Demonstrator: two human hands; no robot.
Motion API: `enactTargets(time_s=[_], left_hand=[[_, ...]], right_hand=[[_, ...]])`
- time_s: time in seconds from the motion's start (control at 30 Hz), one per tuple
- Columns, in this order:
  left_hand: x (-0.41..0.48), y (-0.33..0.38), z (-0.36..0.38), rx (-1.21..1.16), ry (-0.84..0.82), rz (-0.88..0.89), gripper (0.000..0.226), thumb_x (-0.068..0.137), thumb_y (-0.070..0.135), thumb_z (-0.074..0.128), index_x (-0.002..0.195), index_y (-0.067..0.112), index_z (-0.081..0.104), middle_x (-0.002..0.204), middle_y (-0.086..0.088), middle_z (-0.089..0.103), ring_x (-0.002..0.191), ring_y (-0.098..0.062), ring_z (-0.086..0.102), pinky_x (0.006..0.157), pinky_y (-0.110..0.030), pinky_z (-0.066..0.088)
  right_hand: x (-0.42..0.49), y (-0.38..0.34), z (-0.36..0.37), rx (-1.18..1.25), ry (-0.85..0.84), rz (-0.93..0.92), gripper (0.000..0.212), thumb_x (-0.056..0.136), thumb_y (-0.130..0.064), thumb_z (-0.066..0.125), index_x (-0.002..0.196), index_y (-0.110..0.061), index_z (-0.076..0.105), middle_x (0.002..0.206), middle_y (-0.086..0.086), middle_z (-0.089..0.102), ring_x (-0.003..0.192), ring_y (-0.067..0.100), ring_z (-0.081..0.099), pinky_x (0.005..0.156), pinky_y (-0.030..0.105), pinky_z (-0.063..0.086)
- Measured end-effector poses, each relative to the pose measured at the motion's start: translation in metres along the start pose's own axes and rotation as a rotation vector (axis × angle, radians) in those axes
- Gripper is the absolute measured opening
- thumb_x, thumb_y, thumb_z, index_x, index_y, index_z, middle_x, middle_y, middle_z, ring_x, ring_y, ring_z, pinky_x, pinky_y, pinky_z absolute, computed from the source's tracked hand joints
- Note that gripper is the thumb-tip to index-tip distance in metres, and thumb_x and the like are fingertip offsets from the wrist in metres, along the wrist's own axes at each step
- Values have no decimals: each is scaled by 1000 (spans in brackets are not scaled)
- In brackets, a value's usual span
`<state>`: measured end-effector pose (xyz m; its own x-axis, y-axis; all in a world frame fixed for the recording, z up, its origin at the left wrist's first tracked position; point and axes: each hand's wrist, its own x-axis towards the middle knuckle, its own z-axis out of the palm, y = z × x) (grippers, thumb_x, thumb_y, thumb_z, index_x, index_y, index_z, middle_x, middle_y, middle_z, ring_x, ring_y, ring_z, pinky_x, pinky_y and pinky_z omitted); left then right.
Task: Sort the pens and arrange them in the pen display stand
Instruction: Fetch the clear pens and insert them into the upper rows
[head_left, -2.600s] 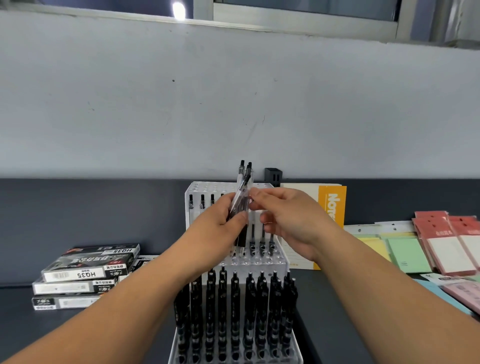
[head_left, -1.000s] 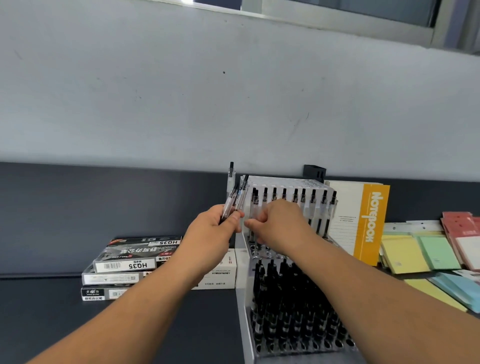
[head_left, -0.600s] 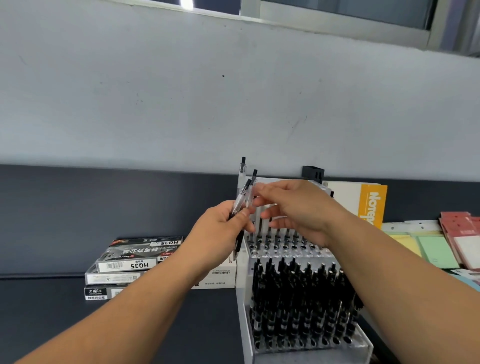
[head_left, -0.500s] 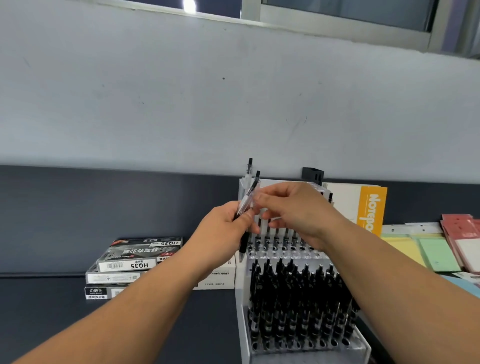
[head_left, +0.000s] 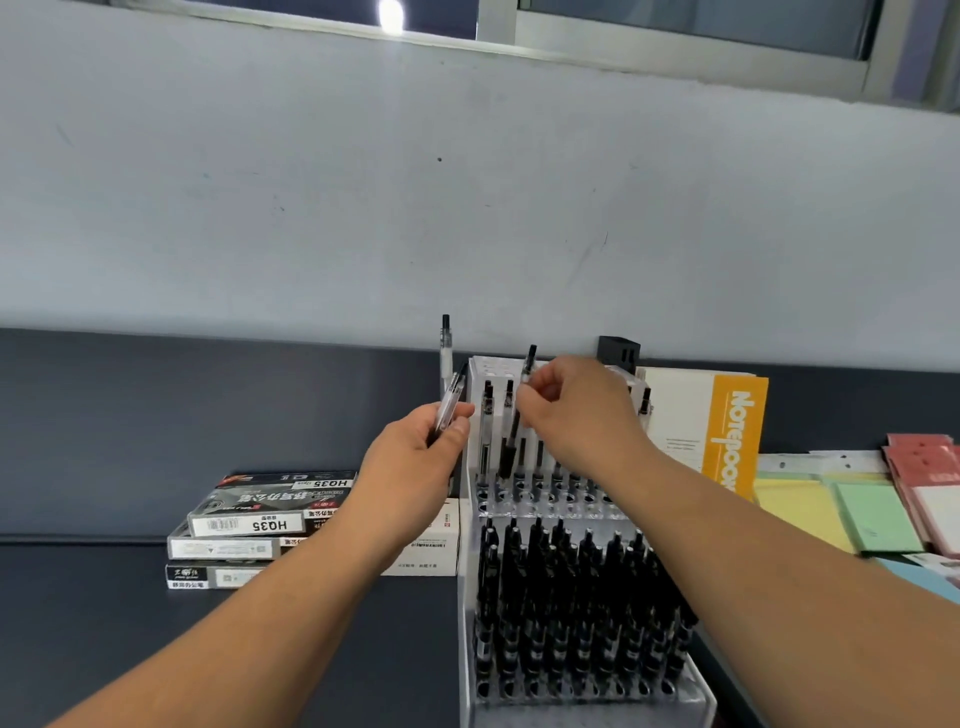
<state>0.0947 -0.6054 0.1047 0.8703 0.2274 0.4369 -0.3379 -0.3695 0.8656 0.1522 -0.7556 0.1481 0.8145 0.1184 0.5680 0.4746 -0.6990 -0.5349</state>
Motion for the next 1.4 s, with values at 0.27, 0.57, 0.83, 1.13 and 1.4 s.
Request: enactTargets(time_s=[0.27,0.57,0.83,1.13,1.4], left_hand=[[0,-4,2,34,9,-21,21,99,32,46,113,36,61,35,14,34,37,-4,31,39,-11,30],[1,-1,7,0,-9,-21,21,100,29,46,114,33,62,34,13,30,35,-5,28,37,-11,28],[1,13,8,-20,-158,20,20,100,33,45,111,38,62,52,8,35,36,-4,24,42,-15,28],[1,27,33,87,-314,71,16,98,39,45,106,35,58,79,7,52,72,-7,47,61,-16,37],[2,33,44,37,-78,151,15,99,38,43,97,29,54,78,4,54,53,-2,42,54,-16,40]], right_hand=[[-5,3,18,-126,-67,17,24,87,-27,58,80,-11,74,79,3,73,72,15,67,68,28,54],[-11,5,24,-254,-64,-132,22,92,-31,54,84,-15,67,77,-1,69,74,14,63,72,31,52],[-8,7,-13,177,-86,16,29,93,-47,53,81,-26,68,76,-11,65,67,3,57,72,26,45],[6,15,-41,740,-261,200,17,87,-34,68,91,-18,73,86,-9,70,67,8,53,65,26,39],[0,41,-52,496,-70,103,22,94,-32,60,108,-18,68,91,-7,70,81,6,66,82,27,54]])
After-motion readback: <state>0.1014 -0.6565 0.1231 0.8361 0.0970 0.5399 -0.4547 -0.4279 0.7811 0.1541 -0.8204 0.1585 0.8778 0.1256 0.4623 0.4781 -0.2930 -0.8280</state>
